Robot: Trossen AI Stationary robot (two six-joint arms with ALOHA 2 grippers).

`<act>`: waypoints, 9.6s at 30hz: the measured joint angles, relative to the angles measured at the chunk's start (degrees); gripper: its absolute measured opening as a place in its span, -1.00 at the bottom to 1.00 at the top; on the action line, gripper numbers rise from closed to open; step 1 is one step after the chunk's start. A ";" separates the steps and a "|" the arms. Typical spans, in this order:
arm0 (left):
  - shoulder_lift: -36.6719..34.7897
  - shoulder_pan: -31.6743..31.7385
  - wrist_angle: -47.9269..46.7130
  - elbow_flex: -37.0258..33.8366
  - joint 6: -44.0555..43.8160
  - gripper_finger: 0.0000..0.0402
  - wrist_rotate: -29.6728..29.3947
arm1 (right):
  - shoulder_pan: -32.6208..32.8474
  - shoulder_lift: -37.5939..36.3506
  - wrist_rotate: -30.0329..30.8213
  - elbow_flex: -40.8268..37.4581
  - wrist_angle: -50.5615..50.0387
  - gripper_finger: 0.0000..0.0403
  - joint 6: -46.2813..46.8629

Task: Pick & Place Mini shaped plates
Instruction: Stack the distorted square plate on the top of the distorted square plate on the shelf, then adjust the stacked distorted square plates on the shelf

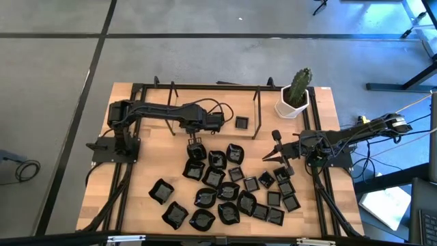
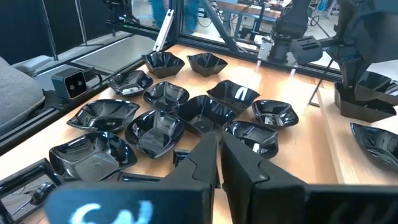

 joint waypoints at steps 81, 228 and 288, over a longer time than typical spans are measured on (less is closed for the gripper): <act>0.59 -1.76 1.25 0.09 -4.94 -0.48 1.50 | 0.00 0.00 -0.04 0.00 0.00 -0.87 -1.07; -10.80 -9.68 21.95 -12.63 -1.85 -0.56 -12.36 | 0.00 0.00 -1.55 0.00 -0.87 -0.87 -3.19; -10.73 -10.28 17.60 -12.68 -2.04 -0.56 -11.95 | 0.00 -0.11 3.43 0.00 -1.97 -0.87 -2.97</act>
